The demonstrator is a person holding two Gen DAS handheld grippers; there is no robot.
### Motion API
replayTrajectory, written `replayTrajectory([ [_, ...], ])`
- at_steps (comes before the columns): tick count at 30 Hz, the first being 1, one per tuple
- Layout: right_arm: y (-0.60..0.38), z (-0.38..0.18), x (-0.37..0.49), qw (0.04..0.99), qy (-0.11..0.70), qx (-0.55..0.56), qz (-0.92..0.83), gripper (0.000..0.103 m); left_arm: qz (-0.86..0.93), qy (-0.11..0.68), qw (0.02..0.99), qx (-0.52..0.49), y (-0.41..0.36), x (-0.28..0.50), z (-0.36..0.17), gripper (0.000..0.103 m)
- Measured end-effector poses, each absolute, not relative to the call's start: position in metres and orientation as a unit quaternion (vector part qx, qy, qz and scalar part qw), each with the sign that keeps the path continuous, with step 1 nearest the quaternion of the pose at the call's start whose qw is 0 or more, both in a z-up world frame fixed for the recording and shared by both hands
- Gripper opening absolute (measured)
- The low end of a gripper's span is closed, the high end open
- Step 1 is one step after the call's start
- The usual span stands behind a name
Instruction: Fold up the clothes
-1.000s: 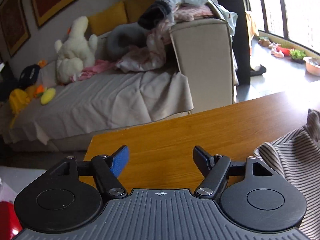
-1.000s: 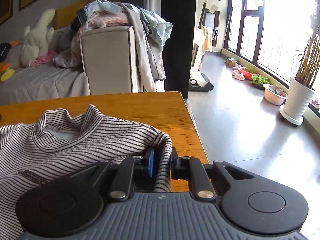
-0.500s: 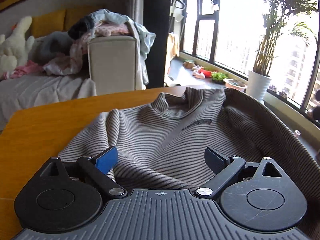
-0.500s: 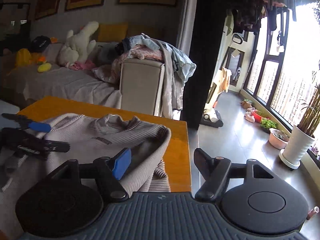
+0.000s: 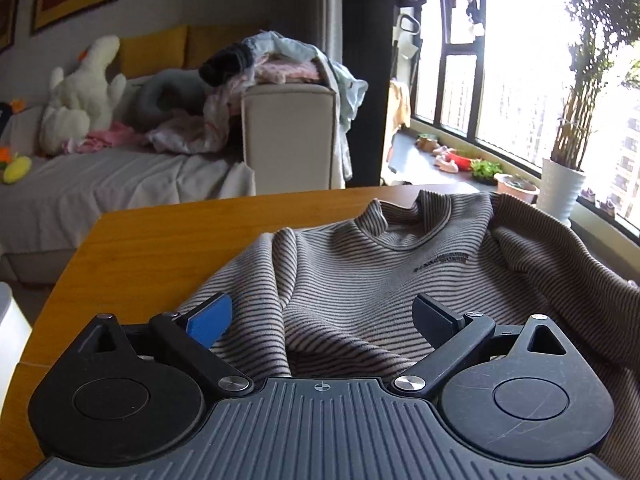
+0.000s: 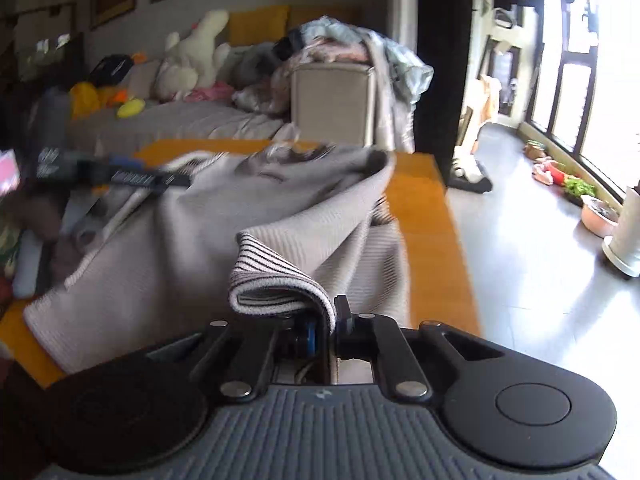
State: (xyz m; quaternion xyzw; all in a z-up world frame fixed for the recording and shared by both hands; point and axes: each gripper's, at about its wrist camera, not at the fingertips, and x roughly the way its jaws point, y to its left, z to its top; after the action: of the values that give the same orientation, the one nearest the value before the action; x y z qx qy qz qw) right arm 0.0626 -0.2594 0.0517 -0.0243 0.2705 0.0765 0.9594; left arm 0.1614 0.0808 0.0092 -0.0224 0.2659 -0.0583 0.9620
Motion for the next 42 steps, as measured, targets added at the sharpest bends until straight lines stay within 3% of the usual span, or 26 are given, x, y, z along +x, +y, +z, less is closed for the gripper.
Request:
replayTrajectory([
  [6,-0.357,0.156,0.111,0.984,0.152,0.085,-0.040,0.007,-0.081,0.280,0.951,-0.107,0.116,0.160,0.025,0.103],
  [13,-0.297,0.188,0.160,0.985,0.146,0.077,0.055,0.007,-0.083,0.298,0.942,-0.129,0.136,0.152,0.024,0.103],
  [23,-0.136,0.164,0.236,0.954,0.212,0.044,0.208,0.007,-0.082,0.296,0.940,-0.149,0.161,0.116,0.024,0.103],
  [34,-0.074,0.067,0.270,0.921,0.336,0.017,0.196,0.009,-0.069,0.306,0.930,-0.190,0.189,0.105,0.009,0.103],
  [35,-0.072,0.059,0.269,0.920,0.343,0.012,0.188,0.013,-0.067,0.306,0.930,-0.191,0.190,0.105,0.008,0.103],
  [37,-0.070,0.053,0.265,0.920,0.346,0.006,0.186,0.033,-0.062,0.309,0.929,-0.193,0.191,0.106,0.008,0.103],
  [38,-0.071,0.055,0.260,0.921,0.341,0.004,0.189,0.047,-0.060,0.312,0.929,-0.192,0.192,0.107,0.007,0.103],
  [39,-0.072,0.057,0.255,0.922,0.335,0.002,0.192,0.055,-0.057,0.315,0.928,-0.191,0.193,0.107,0.007,0.103],
  [42,-0.075,0.067,0.235,0.930,0.311,-0.015,0.196,0.056,-0.048,0.320,0.927,-0.192,0.194,0.108,0.006,0.103],
])
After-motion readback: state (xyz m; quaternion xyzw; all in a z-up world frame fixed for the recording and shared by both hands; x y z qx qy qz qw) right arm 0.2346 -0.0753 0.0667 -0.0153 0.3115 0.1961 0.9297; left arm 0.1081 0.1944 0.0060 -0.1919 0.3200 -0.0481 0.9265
